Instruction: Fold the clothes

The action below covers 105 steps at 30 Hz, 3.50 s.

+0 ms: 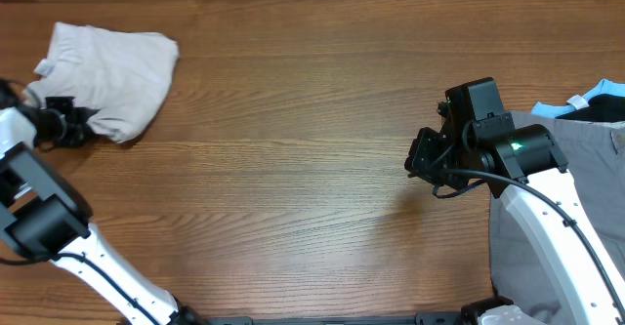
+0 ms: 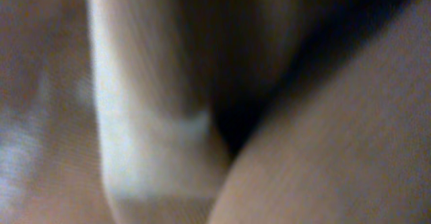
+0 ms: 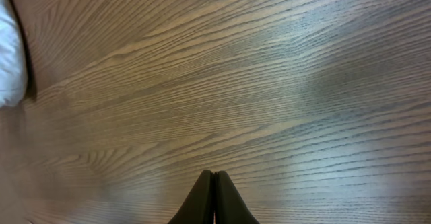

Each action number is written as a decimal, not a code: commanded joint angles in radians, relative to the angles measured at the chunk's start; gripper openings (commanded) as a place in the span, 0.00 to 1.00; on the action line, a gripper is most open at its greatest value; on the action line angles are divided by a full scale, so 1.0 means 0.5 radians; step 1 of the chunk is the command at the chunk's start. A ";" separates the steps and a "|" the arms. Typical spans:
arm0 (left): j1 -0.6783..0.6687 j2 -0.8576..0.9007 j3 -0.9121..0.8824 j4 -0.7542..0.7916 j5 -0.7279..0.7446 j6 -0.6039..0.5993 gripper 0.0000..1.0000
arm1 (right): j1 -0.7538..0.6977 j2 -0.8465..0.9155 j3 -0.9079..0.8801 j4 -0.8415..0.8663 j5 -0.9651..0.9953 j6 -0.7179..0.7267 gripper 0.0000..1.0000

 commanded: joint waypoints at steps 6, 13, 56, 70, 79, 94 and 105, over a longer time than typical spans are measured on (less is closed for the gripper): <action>-0.146 -0.016 0.002 -0.410 -0.207 -0.128 0.04 | -0.004 -0.010 0.023 0.012 -0.009 0.007 0.04; -0.044 -0.016 0.002 -0.456 -0.216 -0.130 0.04 | -0.004 -0.010 0.023 0.011 -0.009 0.006 0.04; -0.024 -1.311 0.003 -1.147 -0.620 1.144 1.00 | -0.004 -0.010 0.023 0.095 -0.010 -0.016 0.04; -0.624 -1.320 -0.111 -0.855 -1.524 1.990 0.04 | -0.004 -0.010 0.022 0.137 -0.009 -0.018 0.04; -0.620 -0.584 -0.112 -0.622 -1.355 2.114 0.04 | -0.004 -0.010 0.022 0.135 0.053 -0.069 0.04; -0.690 0.021 -0.113 -0.687 -1.006 1.924 0.04 | -0.004 -0.009 0.022 0.148 0.085 -0.068 0.04; -0.813 0.021 -0.112 -0.745 -0.922 1.734 0.04 | -0.004 -0.009 0.022 0.150 0.098 -0.068 0.04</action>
